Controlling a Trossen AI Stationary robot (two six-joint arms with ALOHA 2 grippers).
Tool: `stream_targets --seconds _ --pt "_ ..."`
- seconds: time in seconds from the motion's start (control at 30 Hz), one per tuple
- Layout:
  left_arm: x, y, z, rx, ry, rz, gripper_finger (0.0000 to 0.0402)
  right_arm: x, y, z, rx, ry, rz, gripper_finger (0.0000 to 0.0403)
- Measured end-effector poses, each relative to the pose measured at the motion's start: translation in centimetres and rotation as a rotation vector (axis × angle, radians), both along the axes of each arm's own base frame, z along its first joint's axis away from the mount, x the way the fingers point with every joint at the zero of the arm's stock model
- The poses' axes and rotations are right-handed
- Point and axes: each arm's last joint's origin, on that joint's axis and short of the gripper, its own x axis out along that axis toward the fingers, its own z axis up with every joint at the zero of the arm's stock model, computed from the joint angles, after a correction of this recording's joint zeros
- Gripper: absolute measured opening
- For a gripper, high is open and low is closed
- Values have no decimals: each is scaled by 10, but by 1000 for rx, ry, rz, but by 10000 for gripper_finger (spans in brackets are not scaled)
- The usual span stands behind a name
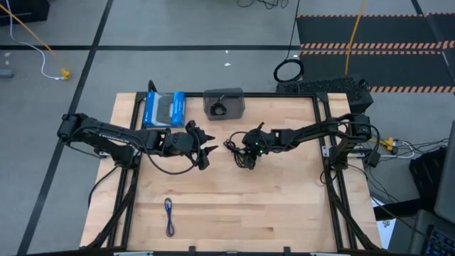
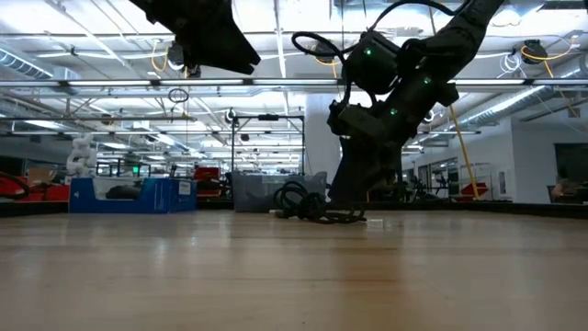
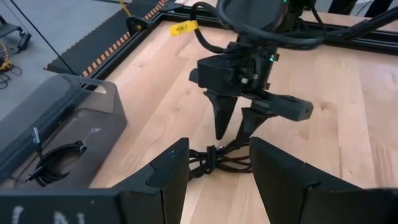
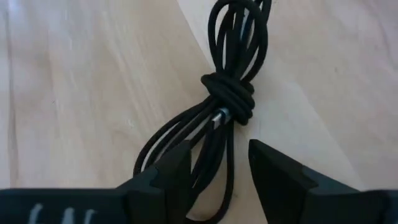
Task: Pick and place USB-C Cables
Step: Put the black charger cable into the black bin
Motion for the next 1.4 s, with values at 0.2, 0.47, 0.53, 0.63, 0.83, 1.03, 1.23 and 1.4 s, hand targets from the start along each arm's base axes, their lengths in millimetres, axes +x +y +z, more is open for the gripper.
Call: stream_targets --seconds 0.2,0.47,0.53,0.63,0.83,1.03,1.23,1.4 --pt "0 0 0 0 0 0 172 2 0 -11 6 23 1 155" --pt "0 0 0 6 3 -4 172 3 0 -16 -16 41 31 155" --pt "0 0 0 7 3 -4 172 2 0 -16 -26 42 43 155" --pt "0 0 0 10 4 -6 172 2 0 -16 -39 46 60 149" --pt "0 0 0 0 -1 0 172 2 0 -16 -64 54 88 104" --pt "1 0 2 29 -13 -18 172 2 -1 -16 -108 50 138 55" --pt "5 -1 9 105 -67 -59 172 1 -8 -9 -151 32 166 20" --pt "7 1 13 169 -85 -83 172 -2 -15 11 -190 -34 165 19"
